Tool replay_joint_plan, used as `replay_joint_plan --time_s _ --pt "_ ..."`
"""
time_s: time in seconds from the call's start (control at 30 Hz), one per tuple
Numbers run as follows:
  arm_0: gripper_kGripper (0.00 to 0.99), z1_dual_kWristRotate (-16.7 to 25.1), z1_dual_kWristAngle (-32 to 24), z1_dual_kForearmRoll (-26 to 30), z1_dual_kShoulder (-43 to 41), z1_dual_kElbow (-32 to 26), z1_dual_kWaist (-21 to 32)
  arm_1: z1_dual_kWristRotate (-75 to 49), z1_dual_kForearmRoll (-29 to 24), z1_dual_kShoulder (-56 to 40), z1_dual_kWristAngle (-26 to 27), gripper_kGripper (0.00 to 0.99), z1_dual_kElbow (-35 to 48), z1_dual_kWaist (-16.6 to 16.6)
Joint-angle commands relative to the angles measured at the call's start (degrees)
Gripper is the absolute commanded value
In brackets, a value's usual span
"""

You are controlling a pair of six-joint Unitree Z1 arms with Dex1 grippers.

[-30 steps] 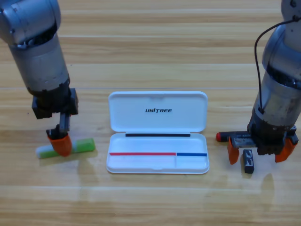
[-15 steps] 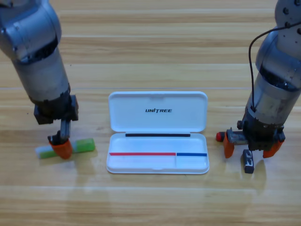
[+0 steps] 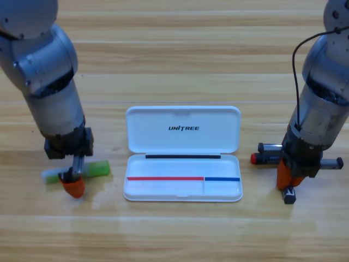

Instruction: Clean up eraser and pencils

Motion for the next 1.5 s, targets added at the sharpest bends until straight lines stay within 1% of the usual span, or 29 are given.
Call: replay_joint_plan --time_s 0.03,0.13,0.17,0.23,0.3,0.37,0.43,0.5,0.53,0.6,0.63,0.7,0.77,0.87,0.93,1.0,1.07,1.17,1.27,1.4,1.47,1.5 --pt "0.962 0.61 0.61 -2.04 2.88 2.45 1.29 -4.60 2.41 0.90 2.24 0.000 0.17 -1.14" --pt "0.962 0.61 0.70 -3.09 2.79 3.50 1.38 -25.16 10.41 -1.74 1.97 0.000 -6.59 -0.88" --pt "0.962 0.61 0.70 -3.62 2.79 3.94 1.38 -29.82 13.75 -1.83 2.06 0.000 -9.32 -0.61" --pt "0.962 0.61 0.70 -4.76 2.70 4.91 1.46 -37.91 18.67 -1.74 3.55 0.000 -13.54 -0.17" --pt "0.937 0.61 0.70 -5.90 2.53 5.70 1.55 -46.96 21.31 -1.30 7.33 0.000 -15.91 0.62" --pt "0.859 0.61 0.70 -6.52 2.35 5.97 1.55 -54.96 22.19 -0.42 8.65 0.000 -17.49 1.41" --pt "0.729 1.23 0.70 -6.43 2.35 5.88 1.64 -61.55 22.28 0.72 8.65 0.000 -18.46 2.55" --pt "0.522 2.28 0.87 -6.17 2.35 5.70 1.64 -66.21 22.80 2.39 8.65 0.000 -20.04 3.69" --pt "0.382 2.72 0.87 -6.17 2.26 5.61 1.73 -68.23 23.16 3.27 8.65 0.000 -20.83 4.22" --pt "0.021 3.51 1.23 -6.17 1.82 5.09 1.73 -72.01 23.51 4.85 8.65 0.000 -22.33 5.19" --pt "0.000 3.69 1.58 -6.17 1.47 4.82 1.64 -73.94 23.51 5.55 8.56 0.000 -22.94 5.63" --pt "0.000 4.39 2.90 -5.90 0.42 4.73 1.64 -75.79 23.51 6.87 8.30 0.000 -24.96 6.51" --pt "0.000 5.36 3.51 -3.62 -0.72 3.77 1.64 -76.40 23.51 8.37 8.21 0.000 -27.25 7.21" --pt "0.000 5.88 4.21 1.39 -2.83 0.52 1.64 -77.11 23.51 10.83 8.04 0.000 -30.32 7.91" --pt "0.000 5.88 4.48 5.96 -5.03 -2.65 1.55 -77.37 23.51 12.32 7.60 0.000 -31.91 8.26" --pt "0.000 5.27 5.71 10.53 -7.32 -6.43 1.55 -77.46 23.51 13.64 7.16 0.000 -33.14 8.44" --pt "0.000 4.65 5.71 15.02 -8.81 -10.73 0.50 -77.46 23.51 14.78 6.54 0.000 -34.10 8.62" --pt "0.000 3.42 5.88 20.11 -10.04 -15.83 -1.17 -77.46 23.51 15.92 6.45 0.000 -34.54 8.62" --pt "0.000 2.37 6.06 22.75 -10.48 -18.47 -2.58 -77.46 23.51 16.36 6.45 0.000 -34.54 8.62" --pt "0.000 1.40 6.24 23.80 -10.57 -19.26 -3.99 -77.37 23.51 16.19 6.45 0.000 -34.19 8.88" --pt "0.000 1.05 6.15 24.07 -10.57 -19.35 -4.51 -77.37 23.51 16.19 6.45 0.152 -34.19 9.06" --pt "0.000 0.96 6.06 24.07 -10.57 -19.44 -4.78 -77.37 23.51 16.19 6.45 0.178 -34.19 9.06"
